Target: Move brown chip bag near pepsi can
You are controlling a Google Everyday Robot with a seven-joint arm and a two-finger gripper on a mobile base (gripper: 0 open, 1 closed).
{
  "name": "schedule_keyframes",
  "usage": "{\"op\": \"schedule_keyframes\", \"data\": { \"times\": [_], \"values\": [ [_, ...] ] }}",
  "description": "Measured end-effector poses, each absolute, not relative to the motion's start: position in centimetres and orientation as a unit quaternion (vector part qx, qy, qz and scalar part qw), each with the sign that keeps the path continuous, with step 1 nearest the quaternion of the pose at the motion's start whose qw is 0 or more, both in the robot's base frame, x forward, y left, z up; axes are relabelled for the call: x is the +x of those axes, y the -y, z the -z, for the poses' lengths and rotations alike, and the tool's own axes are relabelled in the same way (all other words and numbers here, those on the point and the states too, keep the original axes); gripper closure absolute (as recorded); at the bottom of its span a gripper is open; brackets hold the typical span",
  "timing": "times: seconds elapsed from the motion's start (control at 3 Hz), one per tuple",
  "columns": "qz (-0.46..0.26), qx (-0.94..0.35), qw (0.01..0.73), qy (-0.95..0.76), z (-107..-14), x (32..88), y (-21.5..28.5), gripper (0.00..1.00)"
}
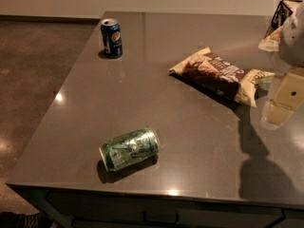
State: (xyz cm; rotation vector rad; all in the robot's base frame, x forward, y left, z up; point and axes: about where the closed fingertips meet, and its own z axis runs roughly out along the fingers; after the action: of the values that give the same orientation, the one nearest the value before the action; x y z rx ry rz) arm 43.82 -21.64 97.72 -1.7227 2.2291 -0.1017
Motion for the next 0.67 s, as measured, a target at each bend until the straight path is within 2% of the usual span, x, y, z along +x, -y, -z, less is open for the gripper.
{"op": "schedule_keyframes", "data": {
  "times": [0.67],
  "values": [
    [0.049, -0.574, 0.173, -0.799, -97.3, 45.2, 21.8, 0.00]
  ]
}}
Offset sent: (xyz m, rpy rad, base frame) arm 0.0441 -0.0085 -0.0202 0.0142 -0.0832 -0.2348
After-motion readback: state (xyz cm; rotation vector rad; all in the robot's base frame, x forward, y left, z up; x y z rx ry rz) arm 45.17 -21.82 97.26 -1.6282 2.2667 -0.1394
